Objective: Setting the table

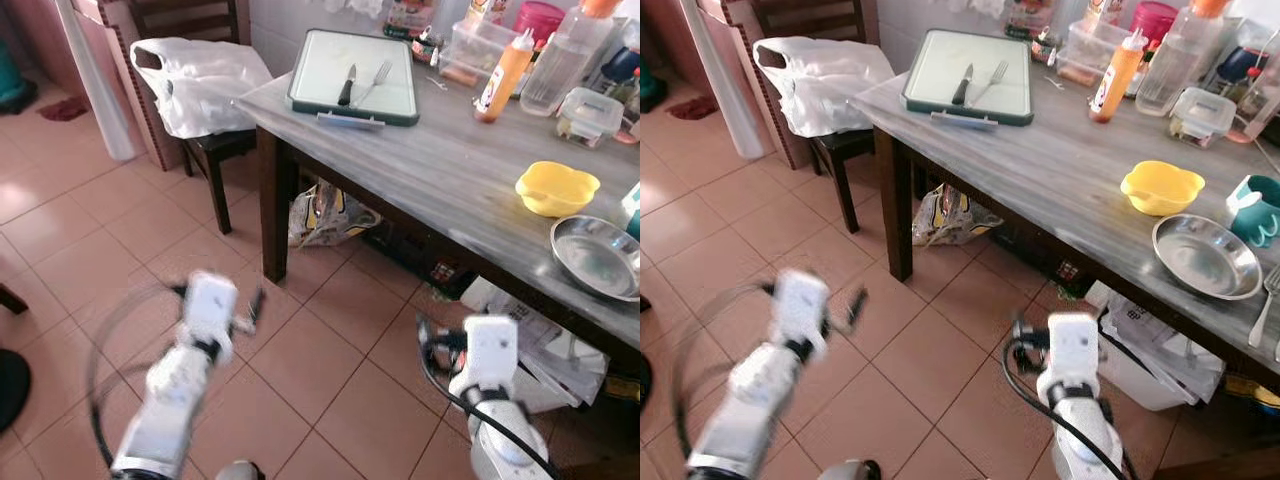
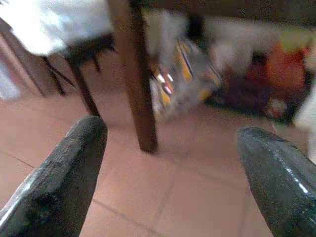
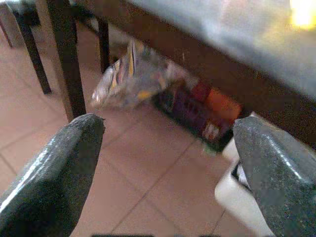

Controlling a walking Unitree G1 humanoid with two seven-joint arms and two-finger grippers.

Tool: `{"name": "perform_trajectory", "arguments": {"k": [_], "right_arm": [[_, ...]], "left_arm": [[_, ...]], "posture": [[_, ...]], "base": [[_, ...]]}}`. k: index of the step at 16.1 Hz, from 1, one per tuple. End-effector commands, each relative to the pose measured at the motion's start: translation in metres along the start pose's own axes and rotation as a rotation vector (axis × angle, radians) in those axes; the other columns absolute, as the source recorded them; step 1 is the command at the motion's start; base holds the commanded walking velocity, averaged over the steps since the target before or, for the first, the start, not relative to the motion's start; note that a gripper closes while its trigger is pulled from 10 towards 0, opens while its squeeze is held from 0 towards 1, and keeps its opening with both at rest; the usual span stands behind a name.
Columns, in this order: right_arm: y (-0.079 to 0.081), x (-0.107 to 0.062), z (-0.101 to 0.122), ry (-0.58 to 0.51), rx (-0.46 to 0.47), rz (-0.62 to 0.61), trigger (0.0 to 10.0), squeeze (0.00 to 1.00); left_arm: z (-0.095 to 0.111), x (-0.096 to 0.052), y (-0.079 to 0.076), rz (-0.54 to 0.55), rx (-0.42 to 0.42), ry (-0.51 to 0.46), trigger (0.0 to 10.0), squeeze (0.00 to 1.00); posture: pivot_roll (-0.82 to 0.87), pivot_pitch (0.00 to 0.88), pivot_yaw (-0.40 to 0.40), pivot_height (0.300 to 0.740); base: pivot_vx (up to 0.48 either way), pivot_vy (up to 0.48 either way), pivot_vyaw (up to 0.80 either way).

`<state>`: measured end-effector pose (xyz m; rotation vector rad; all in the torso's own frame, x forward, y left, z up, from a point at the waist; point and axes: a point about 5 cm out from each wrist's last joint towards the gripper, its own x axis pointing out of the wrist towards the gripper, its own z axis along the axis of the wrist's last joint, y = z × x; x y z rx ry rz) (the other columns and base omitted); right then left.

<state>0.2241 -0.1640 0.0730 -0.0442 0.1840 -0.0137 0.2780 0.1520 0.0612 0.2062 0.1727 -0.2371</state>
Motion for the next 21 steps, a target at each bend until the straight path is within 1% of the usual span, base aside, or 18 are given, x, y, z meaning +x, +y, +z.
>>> {"name": "perform_trajectory", "arguments": {"k": [1,2,3,4,5,6,7,8,9,10,11,12,13,15,18,19,20,21], "right_arm": [[-0.007,-0.003,-0.023,0.091,0.025,0.006,10.0,0.00],[-0.009,-0.004,-0.051,0.191,0.007,0.030,10.0,0.00],[-0.010,-0.003,-0.070,0.259,0.025,0.037,10.0,0.00],[-0.009,-0.003,-0.089,0.335,0.024,0.046,10.0,0.00],[-0.009,-0.002,-0.103,0.383,0.010,0.046,10.0,0.00],[-0.010,0.000,-0.110,0.410,0.029,0.030,10.0,0.00],[-0.012,0.001,-0.121,0.454,0.055,-0.005,10.0,0.00],[-0.012,0.001,-0.125,0.473,0.061,-0.021,10.0,0.00],[-0.012,0.000,-0.130,0.493,0.114,-0.027,10.0,0.00],[-0.013,-0.002,-0.136,0.524,0.132,-0.051,10.0,0.00],[-0.011,-0.008,-0.148,0.588,0.165,-0.047,10.0,0.00],[-0.013,-0.016,-0.158,0.654,0.095,-0.070,10.0,0.00],[-0.016,-0.022,-0.165,0.709,0.048,-0.080,10.0,0.00],[-0.018,-0.027,-0.169,0.728,0.066,-0.068,10.0,0.00],[-0.015,-0.033,-0.174,0.771,0.028,-0.004,10.0,0.00],[-0.012,-0.035,-0.176,0.790,-0.010,0.040,10.0,0.00],[-0.010,-0.036,-0.177,0.796,-0.025,0.056,10.0,0.00],[-0.009,-0.036,-0.178,0.796,-0.025,0.055,10.0,0.00]], "left_arm": [[-0.011,0.006,-0.009,-0.036,0.030,0.042,10.0,0.00],[-0.030,0.010,-0.016,-0.075,0.058,0.121,10.0,0.00],[-0.044,0.010,-0.021,-0.109,0.079,0.182,10.0,0.00],[-0.063,0.006,-0.024,-0.139,0.127,0.273,10.0,0.00],[-0.076,0.003,-0.026,-0.157,0.127,0.341,10.0,0.00],[-0.083,0.000,-0.028,-0.175,0.135,0.380,10.0,0.00],[-0.095,-0.005,-0.032,-0.191,0.136,0.443,10.0,0.00],[-0.100,-0.008,-0.033,-0.192,0.131,0.470,10.0,0.00],[-0.106,-0.012,-0.034,-0.192,0.139,0.507,10.0,0.00],[-0.114,-0.017,-0.035,-0.180,0.127,0.566,10.0,0.00],[-0.127,-0.027,-0.033,-0.159,0.132,0.659,10.0,0.00],[-0.134,-0.034,-0.031,-0.158,0.130,0.719,10.0,0.00],[-0.138,-0.038,-0.029,-0.155,0.158,0.753,10.0,0.00],[-0.144,-0.045,-0.021,-0.094,0.139,0.803,10.0,0.00],[-0.152,-0.056,-0.003,0.014,0.129,0.865,10.0,0.00],[-0.158,-0.065,0.007,0.048,0.157,0.900,10.0,0.00],[-0.161,-0.071,0.013,0.071,0.177,0.922,10.0,0.00],[-0.162,-0.073,0.016,0.091,0.188,0.937,10.0,0.00]], "posture": [[0.16,0.139,-0.102,0.740],[0.14,0.126,-0.103,0.740],[0.13,0.120,-0.101,0.740],[0.13,0.114,-0.100,0.740],[0.12,0.095,-0.089,0.740],[0.11,0.083,-0.086,0.740],[0.10,0.080,-0.080,0.740],[0.10,0.080,-0.080,0.740],[0.10,0.074,-0.081,0.740],[0.10,0.072,-0.082,0.740],[0.09,0.072,-0.085,0.740],[0.09,0.072,-0.088,0.740],[0.09,0.071,-0.091,0.740],[0.11,0.073,-0.100,0.740],[0.14,0.075,-0.113,0.740],[0.15,0.078,-0.115,0.740],[0.16,0.077,-0.112,0.740],[0.16,0.077,-0.112,0.740]], "base": [[0.000,0.000,0.00],[0.000,0.000,0.00],[0.000,0.000,0.00],[0.000,0.000,0.00],[0.000,0.000,0.00],[0.000,0.000,0.00],[0.000,0.000,0.00],[0.000,0.000,0.00],[0.000,0.000,0.00],[0.000,0.000,0.00],[0.000,0.000,0.00],[0.000,0.000,0.00],[0.000,0.000,0.00],[0.000,0.000,0.00],[0.000,0.000,0.00],[0.000,0.000,0.00],[0.000,0.000,0.00],[0.000,0.000,0.00]]}}
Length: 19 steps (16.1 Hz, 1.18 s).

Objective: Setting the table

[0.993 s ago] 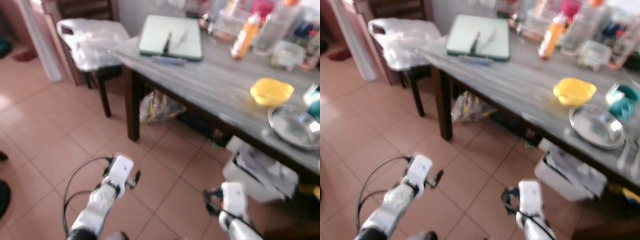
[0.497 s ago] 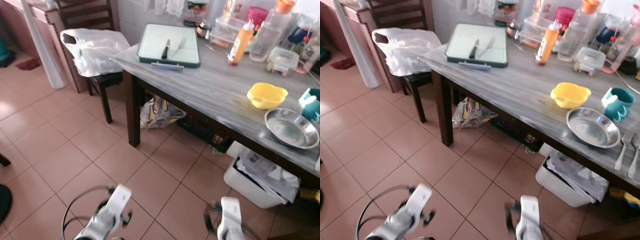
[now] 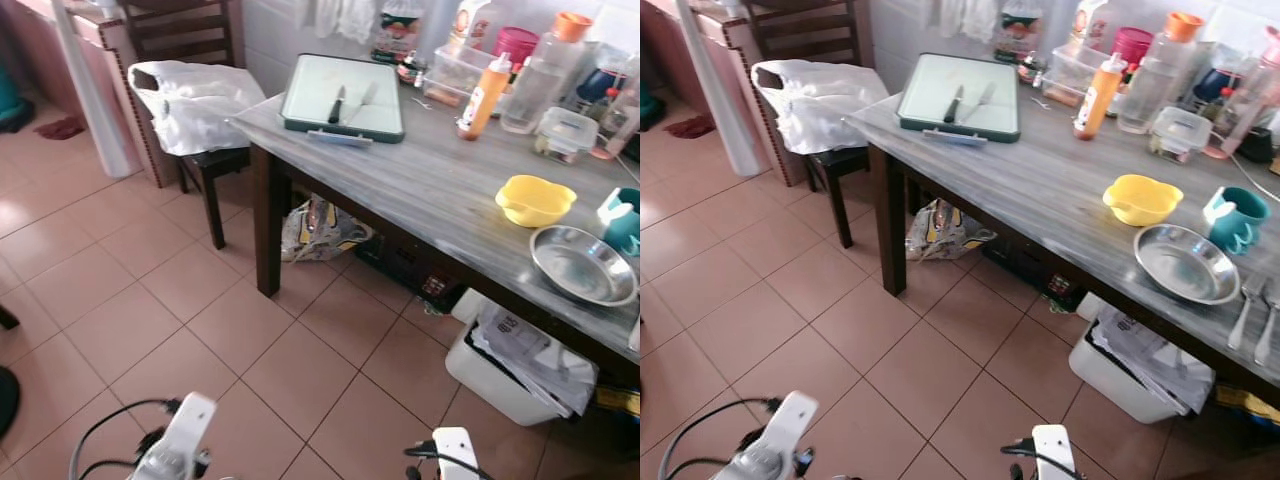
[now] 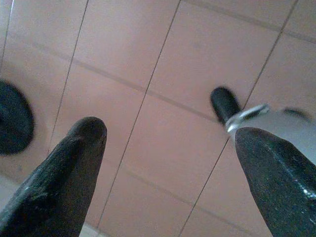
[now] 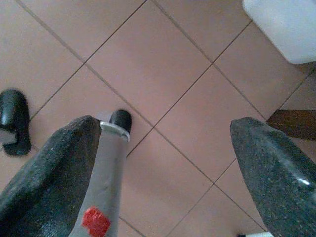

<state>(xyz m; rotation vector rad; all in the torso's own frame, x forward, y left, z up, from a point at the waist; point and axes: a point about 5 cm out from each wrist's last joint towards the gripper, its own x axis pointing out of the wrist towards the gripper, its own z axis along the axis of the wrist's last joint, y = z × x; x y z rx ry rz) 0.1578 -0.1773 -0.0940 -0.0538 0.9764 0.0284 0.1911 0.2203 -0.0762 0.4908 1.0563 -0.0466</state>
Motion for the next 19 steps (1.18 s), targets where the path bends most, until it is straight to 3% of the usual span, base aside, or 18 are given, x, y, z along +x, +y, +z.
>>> {"name": "perform_trajectory", "arguments": {"k": [1,2,5,15,17,19], "right_arm": [[0.002,0.000,-0.003,0.007,0.013,0.008,10.0,0.00],[0.004,0.000,-0.003,0.008,0.009,0.013,10.0,0.00],[0.009,0.001,-0.002,0.006,-0.019,0.032,10.0,0.00],[0.003,-0.002,-0.015,0.049,-0.054,0.008,10.0,0.00],[0.000,-0.001,-0.010,0.038,-0.043,-0.006,10.0,0.00],[-0.001,0.001,0.001,0.008,-0.017,-0.014,10.0,0.00]], "left_arm": [[-0.004,0.000,-0.002,0.000,-0.046,0.028,10.0,0.00],[-0.003,0.000,-0.004,-0.014,-0.066,0.025,10.0,0.00],[0.005,0.000,-0.008,-0.048,-0.001,0.001,10.0,0.00],[0.015,-0.001,-0.023,-0.125,0.166,-0.029,10.0,0.00],[-0.001,-0.001,-0.019,-0.127,0.120,-0.003,10.0,0.00],[0.006,-0.001,-0.026,-0.152,0.035,-0.014,10.0,0.00]], "posture": [[0.17,0.080,-0.108,0.740],[0.18,0.081,-0.107,0.740],[0.18,0.083,-0.100,0.740],[0.18,0.084,-0.101,0.740],[0.19,0.088,-0.105,0.740],[0.20,0.080,-0.121,0.740]], "base": [[0.000,0.000,0.00],[0.000,0.000,0.00],[0.000,0.000,0.17],[0.000,0.000,0.80],[0.000,0.000,0.80],[0.000,0.000,0.80]]}}
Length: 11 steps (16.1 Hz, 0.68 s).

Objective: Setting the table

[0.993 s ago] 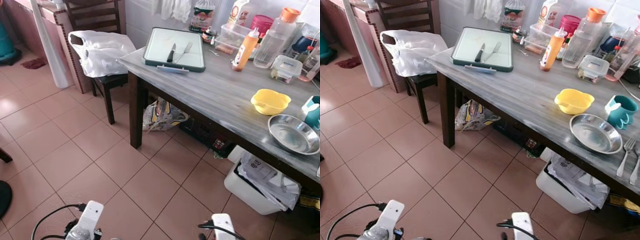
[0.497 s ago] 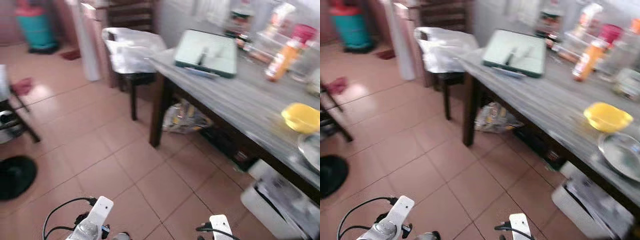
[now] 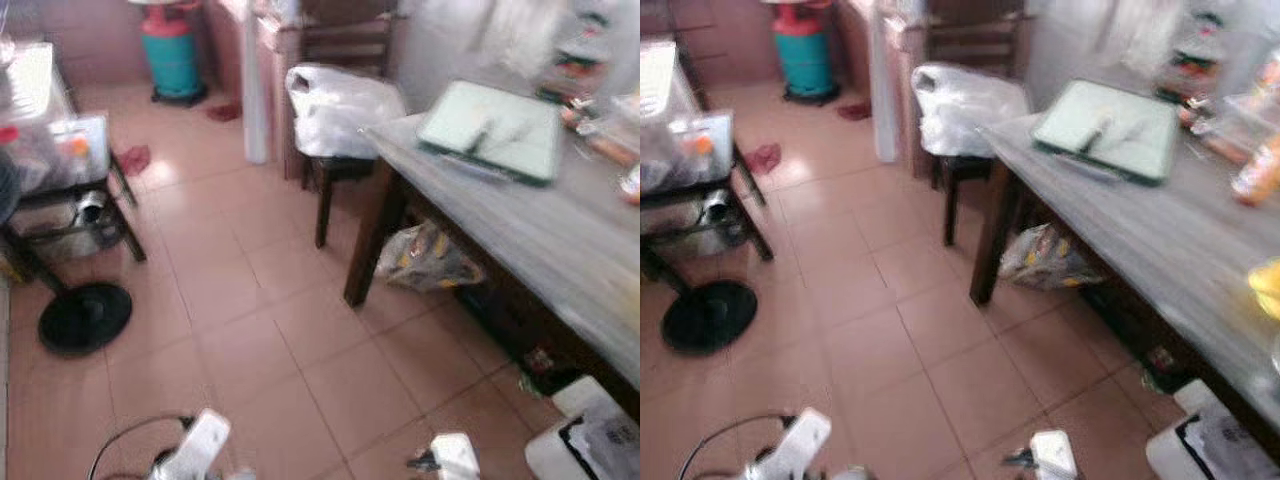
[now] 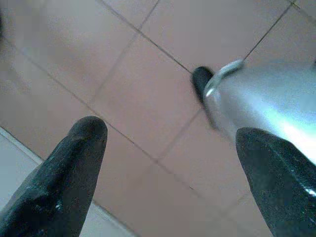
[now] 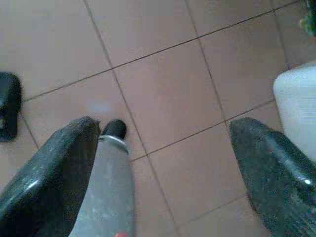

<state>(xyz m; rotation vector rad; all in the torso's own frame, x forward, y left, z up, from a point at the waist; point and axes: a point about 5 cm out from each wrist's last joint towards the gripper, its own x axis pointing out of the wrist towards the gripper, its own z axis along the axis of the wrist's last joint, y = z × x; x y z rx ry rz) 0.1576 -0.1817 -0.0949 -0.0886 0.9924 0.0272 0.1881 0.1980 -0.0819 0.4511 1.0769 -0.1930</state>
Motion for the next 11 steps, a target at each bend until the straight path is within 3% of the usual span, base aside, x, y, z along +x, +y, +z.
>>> {"name": "perform_trajectory", "arguments": {"k": [1,2,3,5,6,8,11], "right_arm": [[0.004,0.002,0.009,-0.028,0.019,0.005,10.0,0.00],[0.007,0.003,0.013,-0.039,0.018,0.012,10.0,0.00],[0.012,0.004,0.021,-0.058,-0.050,0.047,10.0,0.00],[0.007,0.005,0.028,-0.056,-0.104,0.054,10.0,0.00],[0.001,0.006,0.033,-0.055,-0.105,0.028,10.0,0.00],[-0.002,0.006,0.037,-0.059,-0.099,0.020,10.0,0.00],[-0.006,0.006,0.037,-0.068,-0.003,-0.020,10.0,0.00]], "left_arm": [[0.008,0.001,-0.007,-0.029,-0.056,-0.021,10.0,0.00],[0.010,0.001,-0.007,-0.035,-0.075,-0.030,10.0,0.00],[0.013,0.001,-0.003,0.002,-0.108,-0.033,10.0,0.00],[0.023,0.001,-0.003,0.005,-0.284,-0.065,10.0,0.00],[0.027,0.001,-0.006,-0.015,-0.232,-0.085,10.0,0.00],[0.027,0.001,-0.005,0.003,-0.239,-0.097,10.0,0.00],[0.019,0.001,-0.012,-0.040,-0.075,-0.068,10.0,0.00]], "posture": [[0.22,0.064,-0.144,0.740],[0.23,0.070,-0.174,0.740],[0.26,0.061,-0.192,0.740],[0.28,0.066,-0.193,0.740],[0.30,0.076,-0.205,0.740],[0.30,0.069,-0.198,0.740],[0.32,0.072,-0.197,0.740]], "base": [[0.000,0.000,0.80],[0.000,0.000,0.80],[0.000,0.000,0.80],[0.000,0.000,0.80],[0.000,0.000,0.80],[0.000,0.000,0.40],[0.000,0.000,0.00]]}}
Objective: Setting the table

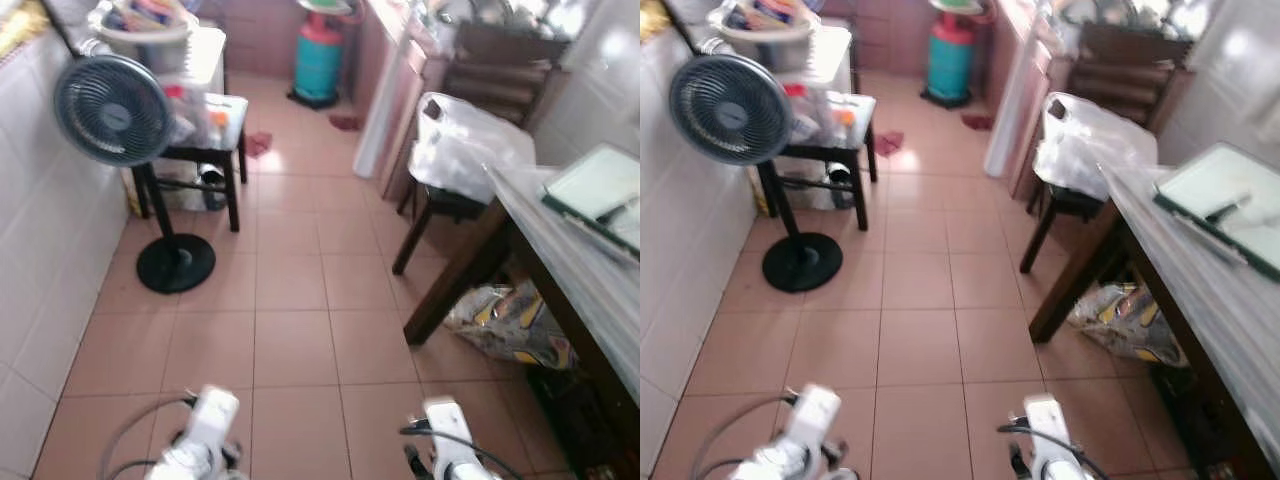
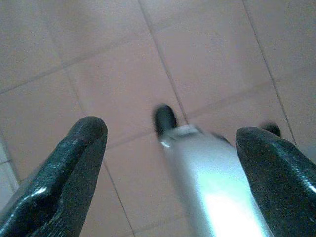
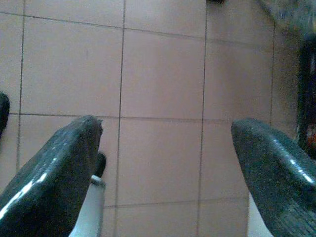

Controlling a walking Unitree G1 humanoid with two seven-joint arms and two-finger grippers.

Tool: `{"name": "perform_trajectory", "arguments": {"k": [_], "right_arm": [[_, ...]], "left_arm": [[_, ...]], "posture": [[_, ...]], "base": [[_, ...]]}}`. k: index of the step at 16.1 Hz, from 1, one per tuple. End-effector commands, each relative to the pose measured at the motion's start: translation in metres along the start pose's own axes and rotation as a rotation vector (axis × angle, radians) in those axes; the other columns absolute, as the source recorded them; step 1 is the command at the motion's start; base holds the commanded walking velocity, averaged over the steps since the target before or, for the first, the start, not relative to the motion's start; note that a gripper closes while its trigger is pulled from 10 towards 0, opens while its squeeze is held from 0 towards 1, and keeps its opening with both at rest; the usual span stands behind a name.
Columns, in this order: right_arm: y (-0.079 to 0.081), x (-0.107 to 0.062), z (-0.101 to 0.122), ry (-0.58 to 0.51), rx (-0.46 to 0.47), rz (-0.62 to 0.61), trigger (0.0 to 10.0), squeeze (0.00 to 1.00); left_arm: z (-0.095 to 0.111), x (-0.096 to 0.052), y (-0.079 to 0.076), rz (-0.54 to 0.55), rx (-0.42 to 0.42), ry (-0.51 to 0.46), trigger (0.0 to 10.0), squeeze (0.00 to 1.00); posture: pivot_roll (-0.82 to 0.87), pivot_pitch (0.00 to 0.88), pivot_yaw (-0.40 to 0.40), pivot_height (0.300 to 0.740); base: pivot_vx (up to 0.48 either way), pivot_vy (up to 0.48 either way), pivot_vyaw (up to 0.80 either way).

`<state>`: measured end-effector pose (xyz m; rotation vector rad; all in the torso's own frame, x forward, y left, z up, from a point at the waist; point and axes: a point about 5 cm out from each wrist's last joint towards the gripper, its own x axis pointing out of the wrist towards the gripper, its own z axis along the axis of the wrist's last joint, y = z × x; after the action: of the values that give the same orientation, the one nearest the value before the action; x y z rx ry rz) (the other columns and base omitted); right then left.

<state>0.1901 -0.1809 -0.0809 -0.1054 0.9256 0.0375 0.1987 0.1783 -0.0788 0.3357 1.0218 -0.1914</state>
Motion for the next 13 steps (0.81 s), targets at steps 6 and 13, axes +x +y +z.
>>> {"name": "perform_trajectory", "arguments": {"k": [6,13], "right_arm": [[0.006,-0.002,-0.014,0.028,0.097,-0.038,10.0,0.00],[0.001,-0.017,-0.061,0.103,0.301,-0.158,10.0,0.00]], "left_arm": [[-0.013,-0.002,0.009,-0.040,0.202,0.053,10.0,0.00],[0.008,0.000,0.002,-0.066,0.358,0.025,10.0,0.00]], "posture": [[0.31,0.085,-0.051,0.740],[0.13,0.123,0.034,0.740]], "base": [[0.000,0.000,0.00],[0.000,0.000,0.00]]}}
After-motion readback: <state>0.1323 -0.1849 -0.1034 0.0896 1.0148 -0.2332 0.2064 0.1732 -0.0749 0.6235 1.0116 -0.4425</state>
